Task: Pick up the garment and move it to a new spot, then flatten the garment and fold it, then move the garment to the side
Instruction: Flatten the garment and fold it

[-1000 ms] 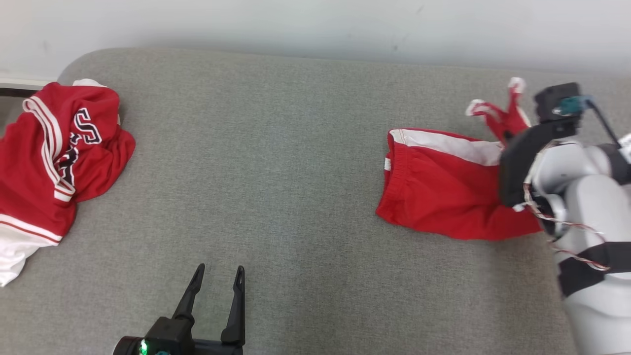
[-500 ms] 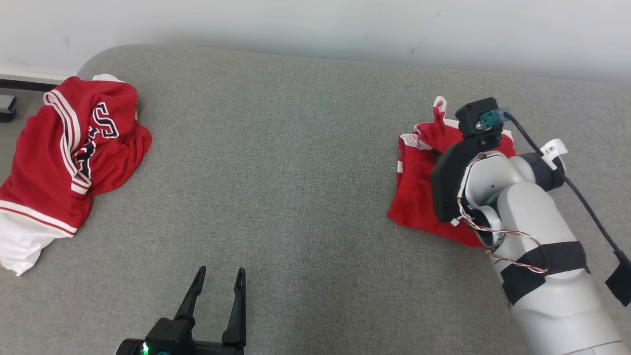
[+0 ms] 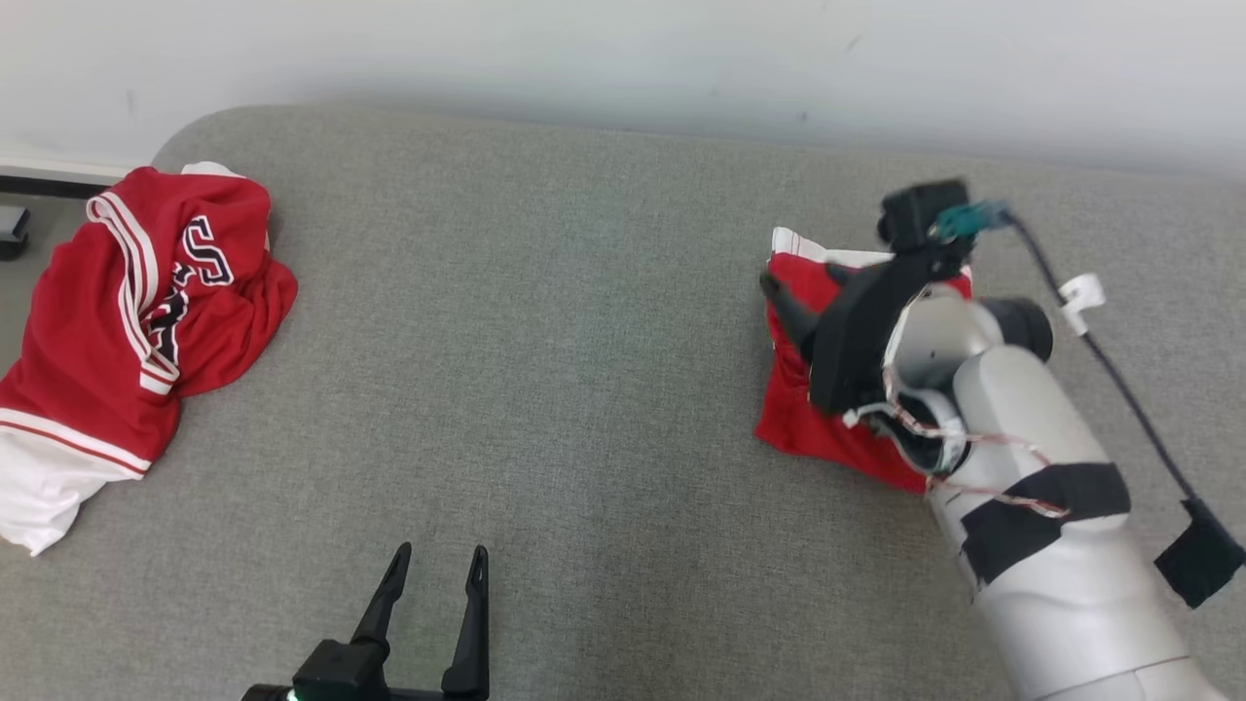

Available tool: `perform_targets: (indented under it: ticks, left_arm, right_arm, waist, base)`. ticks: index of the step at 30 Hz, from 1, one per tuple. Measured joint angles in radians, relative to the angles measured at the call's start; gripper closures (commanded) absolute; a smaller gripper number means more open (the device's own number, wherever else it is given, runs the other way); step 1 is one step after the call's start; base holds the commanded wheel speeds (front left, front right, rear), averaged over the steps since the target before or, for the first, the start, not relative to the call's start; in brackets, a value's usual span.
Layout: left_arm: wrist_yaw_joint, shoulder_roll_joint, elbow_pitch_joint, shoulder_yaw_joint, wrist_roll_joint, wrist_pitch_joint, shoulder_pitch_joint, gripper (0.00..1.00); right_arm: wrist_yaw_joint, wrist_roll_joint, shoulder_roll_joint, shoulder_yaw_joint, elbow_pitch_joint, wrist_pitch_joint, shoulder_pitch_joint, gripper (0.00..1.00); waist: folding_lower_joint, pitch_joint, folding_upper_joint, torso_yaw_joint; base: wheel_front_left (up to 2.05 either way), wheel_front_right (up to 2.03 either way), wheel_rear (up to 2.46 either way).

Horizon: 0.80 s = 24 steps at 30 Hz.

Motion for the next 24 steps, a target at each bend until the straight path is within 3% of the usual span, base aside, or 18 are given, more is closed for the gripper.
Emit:
perform_targets:
  ticks: [4,11,13,14,15,16,17,18,24]
  left_arm:
    - [-0.004,-0.001,0.004,0.002,0.0,0.0,0.007,0.0]
    - [-0.007,-0.002,0.002,0.003,0.002,0.0,0.019,0.0]
    - [-0.007,-0.002,0.001,0.003,0.002,0.0,0.02,0.0]
    - [-0.007,-0.003,-0.001,0.004,0.002,0.0,0.02,0.0]
    - [-0.007,-0.002,-0.004,0.006,0.002,0.0,0.02,0.0]
    - [-0.007,-0.002,-0.006,0.008,0.002,0.0,0.02,0.0]
    - [-0.007,-0.002,-0.007,0.009,0.002,0.0,0.019,0.0]
    - [-0.008,-0.002,-0.008,0.009,0.002,0.0,0.019,0.0]
    - [-0.013,-0.005,-0.006,0.003,0.005,0.0,0.015,0.0]
  right_arm:
    - [0.0,0.038,-0.038,-0.045,-0.054,-0.035,-0.016,0.0]
    - [0.0,-0.082,-0.176,-0.129,-0.044,-0.088,0.084,0.0]
    - [0.0,-0.102,-0.18,-0.15,-0.032,-0.101,0.12,0.41]
    - [0.0,-0.109,-0.18,-0.158,-0.027,-0.106,0.132,0.7]
    - [0.0,-0.115,-0.178,-0.161,-0.023,-0.111,0.14,0.84]
    - [0.0,-0.121,-0.175,-0.162,-0.021,-0.119,0.144,0.82]
    - [0.0,-0.126,-0.17,-0.163,-0.019,-0.125,0.145,0.61]
    - [0.0,-0.128,-0.161,-0.164,-0.02,-0.128,0.145,0.0]
    - [0.0,-0.11,-0.107,-0.121,-0.072,-0.133,0.141,0.0]
  waist:
    - [0.0,-0.016,0.0,-0.006]
    - [-0.0001,-0.037,0.0,-0.016]
    - [-0.0001,-0.037,0.0,-0.018]
    - [-0.0001,-0.036,-0.0001,-0.019]
    - [-0.0001,-0.033,0.0,-0.02]
    - [0.0,-0.03,0.0,-0.022]
    - [-0.0001,-0.026,0.0,-0.023]
    - [0.0,-0.022,0.0,-0.024]
    - [0.0,-0.01,0.0,-0.02]
  base:
    - [0.0,0.0,0.0]
    - [0.0,0.0,0.0]
    - [0.0,0.0,0.0]
    - [0.0,0.0,0.0]
    - [0.0,0.0,0.0]
    - [0.0,0.0,0.0]
    - [0.0,0.0,0.0]
    - [0.0,0.0,0.0]
    - [0.0,0.0,0.0]
